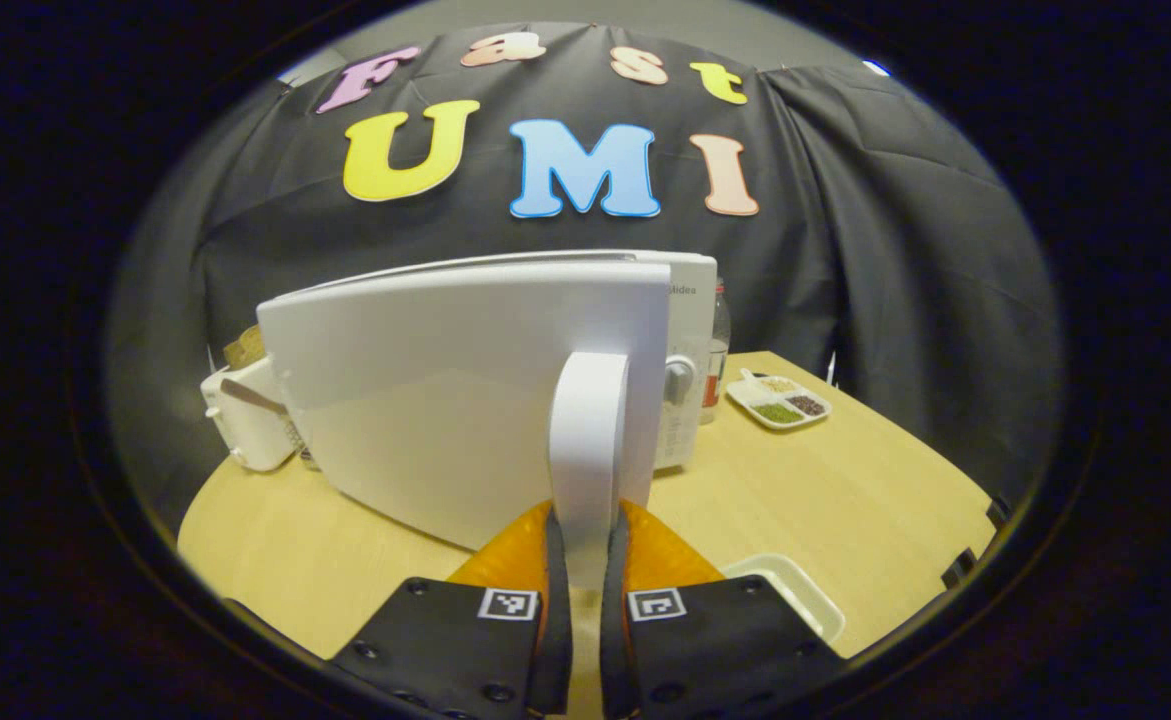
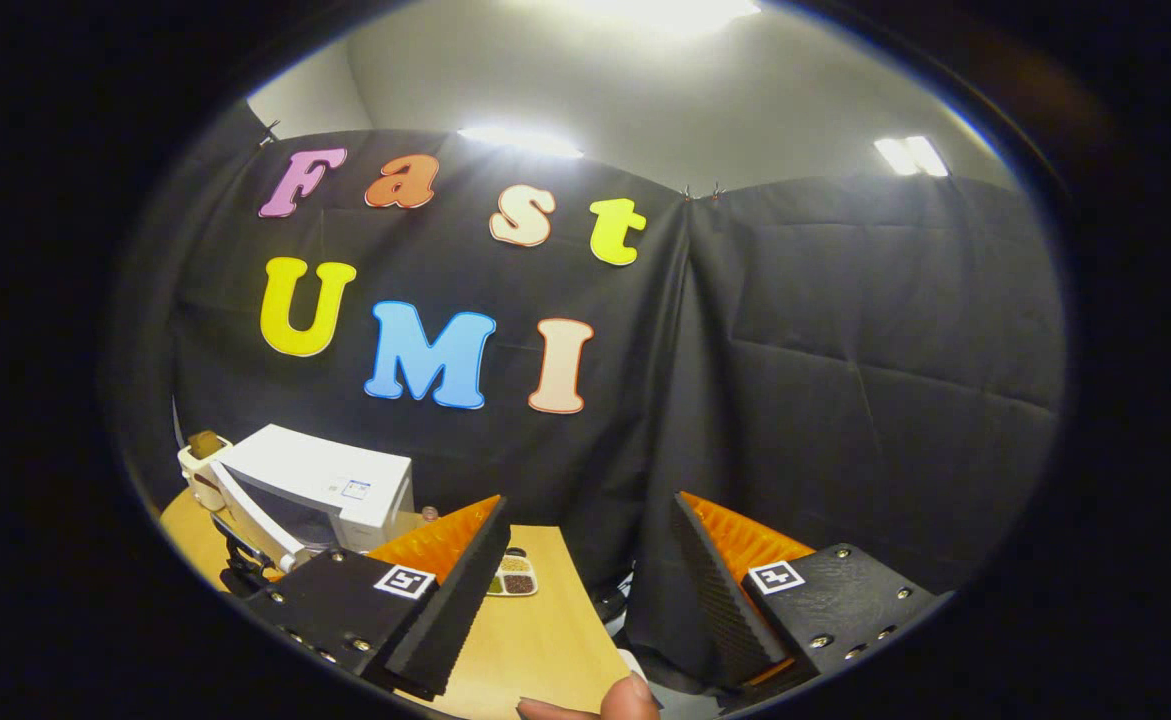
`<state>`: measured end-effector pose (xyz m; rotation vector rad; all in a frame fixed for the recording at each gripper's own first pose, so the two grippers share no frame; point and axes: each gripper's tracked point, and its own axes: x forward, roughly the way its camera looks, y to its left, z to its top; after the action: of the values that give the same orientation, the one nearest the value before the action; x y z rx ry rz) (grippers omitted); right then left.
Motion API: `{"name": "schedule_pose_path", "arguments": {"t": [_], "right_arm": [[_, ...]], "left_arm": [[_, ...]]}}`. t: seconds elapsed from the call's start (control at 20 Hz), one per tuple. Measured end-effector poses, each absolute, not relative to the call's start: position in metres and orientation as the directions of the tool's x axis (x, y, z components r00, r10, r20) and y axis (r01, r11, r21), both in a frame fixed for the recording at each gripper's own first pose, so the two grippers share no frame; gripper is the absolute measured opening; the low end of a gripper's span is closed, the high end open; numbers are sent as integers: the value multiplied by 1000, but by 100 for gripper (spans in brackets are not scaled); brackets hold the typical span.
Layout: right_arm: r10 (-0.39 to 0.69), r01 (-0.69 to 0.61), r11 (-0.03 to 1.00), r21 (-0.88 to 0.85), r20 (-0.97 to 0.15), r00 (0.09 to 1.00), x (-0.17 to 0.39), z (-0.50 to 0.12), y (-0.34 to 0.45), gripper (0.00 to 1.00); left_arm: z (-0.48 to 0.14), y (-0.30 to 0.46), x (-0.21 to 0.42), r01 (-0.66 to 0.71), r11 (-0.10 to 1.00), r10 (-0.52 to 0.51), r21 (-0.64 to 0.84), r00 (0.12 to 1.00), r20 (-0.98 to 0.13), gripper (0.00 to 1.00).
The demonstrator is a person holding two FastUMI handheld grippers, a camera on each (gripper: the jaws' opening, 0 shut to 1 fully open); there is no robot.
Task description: Open the microwave oven with the left hand, put the food in, and close the microwave oven.
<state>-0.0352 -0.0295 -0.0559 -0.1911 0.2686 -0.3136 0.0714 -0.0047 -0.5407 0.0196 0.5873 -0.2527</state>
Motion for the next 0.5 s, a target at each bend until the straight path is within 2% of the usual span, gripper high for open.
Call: {"name": "schedule_pose_path", "arguments": {"t": [0.05,0.1,0.25,0.35,0.4,0.45,0.5], "right_arm": [[-298,255,947,-196,-230,926,-33,-57,-18,94],[-268,231,957,-177,-229,936,-30,-57,-5,98],[-182,150,977,-152,-225,957,-24,-61,29,98],[-121,96,987,-125,-214,969,-19,-60,55,98],[-93,70,991,-115,-213,973,-15,-62,67,94],[-65,44,994,-103,-216,974,-13,-64,78,94],[-33,14,996,-89,-221,975,-11,-66,91,98]], "left_arm": [[-538,7,56,256,966,-238,-46,797,-555,20],[-536,19,45,266,963,-240,-36,794,-559,20],[-532,62,8,249,968,-214,-20,790,-575,24],[-532,92,-12,211,977,-172,-3,789,-590,27],[-531,110,-22,185,983,-142,10,791,-595,30],[-530,129,-31,154,988,-108,26,792,-601,26],[-529,151,-41,118,992,-67,44,792,-606,29]]}}
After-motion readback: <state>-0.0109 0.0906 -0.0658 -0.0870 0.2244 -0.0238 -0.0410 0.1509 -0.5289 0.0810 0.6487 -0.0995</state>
